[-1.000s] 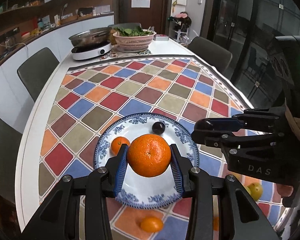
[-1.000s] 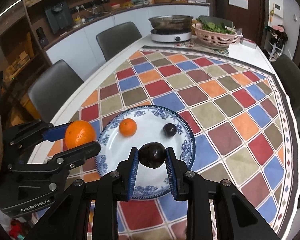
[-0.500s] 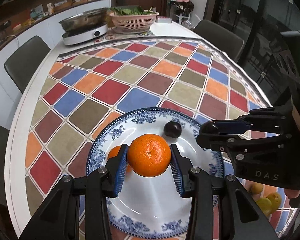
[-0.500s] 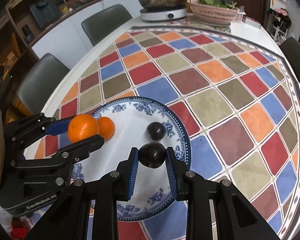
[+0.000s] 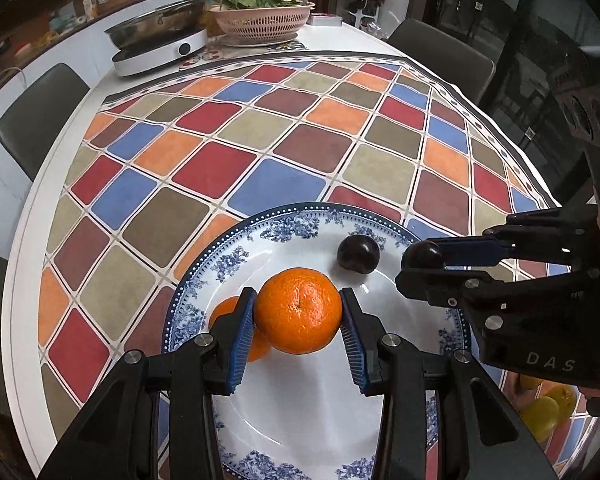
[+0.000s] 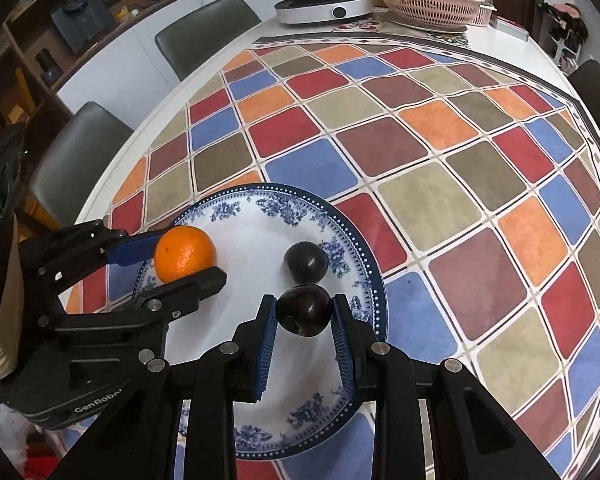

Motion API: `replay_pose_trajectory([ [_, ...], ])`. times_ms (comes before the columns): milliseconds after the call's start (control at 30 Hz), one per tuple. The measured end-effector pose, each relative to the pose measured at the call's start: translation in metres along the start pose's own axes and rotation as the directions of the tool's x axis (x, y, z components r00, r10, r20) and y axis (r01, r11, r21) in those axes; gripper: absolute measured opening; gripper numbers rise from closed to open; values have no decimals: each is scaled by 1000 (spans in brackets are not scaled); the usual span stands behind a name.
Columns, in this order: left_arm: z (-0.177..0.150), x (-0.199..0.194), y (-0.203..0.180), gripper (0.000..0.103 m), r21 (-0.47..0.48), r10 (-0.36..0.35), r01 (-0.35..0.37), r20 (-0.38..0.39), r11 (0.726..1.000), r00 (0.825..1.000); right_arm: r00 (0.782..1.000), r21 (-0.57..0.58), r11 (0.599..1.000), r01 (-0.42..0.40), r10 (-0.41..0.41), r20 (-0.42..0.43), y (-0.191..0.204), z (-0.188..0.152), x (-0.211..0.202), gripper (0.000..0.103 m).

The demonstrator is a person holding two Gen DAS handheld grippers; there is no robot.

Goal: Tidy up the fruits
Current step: 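Open both tools to release the mandarin and plum onto the plate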

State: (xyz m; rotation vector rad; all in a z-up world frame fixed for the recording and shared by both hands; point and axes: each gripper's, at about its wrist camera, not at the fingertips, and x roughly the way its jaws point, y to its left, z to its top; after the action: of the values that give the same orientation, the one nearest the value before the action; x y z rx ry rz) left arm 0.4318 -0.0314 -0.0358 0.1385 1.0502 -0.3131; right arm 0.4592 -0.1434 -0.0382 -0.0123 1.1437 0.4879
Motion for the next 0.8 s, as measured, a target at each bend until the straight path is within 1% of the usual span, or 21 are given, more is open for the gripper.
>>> replay_pose_trajectory([
  [67,0,0,-1,41,5,1,-1,-10,1000,1000,1000,8,1000,-2,2,2,-1,0,-1,29],
  [100,0,-2,-1,45,7,8,-8,-6,1000,1000,1000,11,1000,-3,3,2,-2,0,-1,29],
  [133,-1,-4,-1,51,9,13,-13,1,1000,1000,1000,12,1000,-4,4,3,-2,0,-2,29],
  [200,-1,-11,-1,55,9,19,-19,22,1000,1000,1000,16,1000,1,-1,4,-3,-1,-3,29],
  [267,0,-16,-2,55,13,19,-20,29,1000,999,1000,21,1000,1,-2,10,-4,-2,-6,29],
  [333,1,-21,-3,55,8,48,-48,31,999,998,1000,28,1000,-7,6,13,-4,-3,-9,29],
  [400,0,-29,-3,55,-1,40,-40,45,999,998,1000,31,999,-10,9,22,-3,-4,-14,29],
  [467,-3,-39,-3,55,-13,58,-57,62,998,996,999,27,1000,-11,10,32,-1,-6,-21,29],
  [667,-14,-71,-6,55,-46,87,-82,106,996,991,996,-17,999,29,-27,89,16,-16,-50,29],
  [800,-25,-98,-11,55,-58,109,-101,149,993,983,989,-34,998,58,-52,139,28,-25,-73,30],
])
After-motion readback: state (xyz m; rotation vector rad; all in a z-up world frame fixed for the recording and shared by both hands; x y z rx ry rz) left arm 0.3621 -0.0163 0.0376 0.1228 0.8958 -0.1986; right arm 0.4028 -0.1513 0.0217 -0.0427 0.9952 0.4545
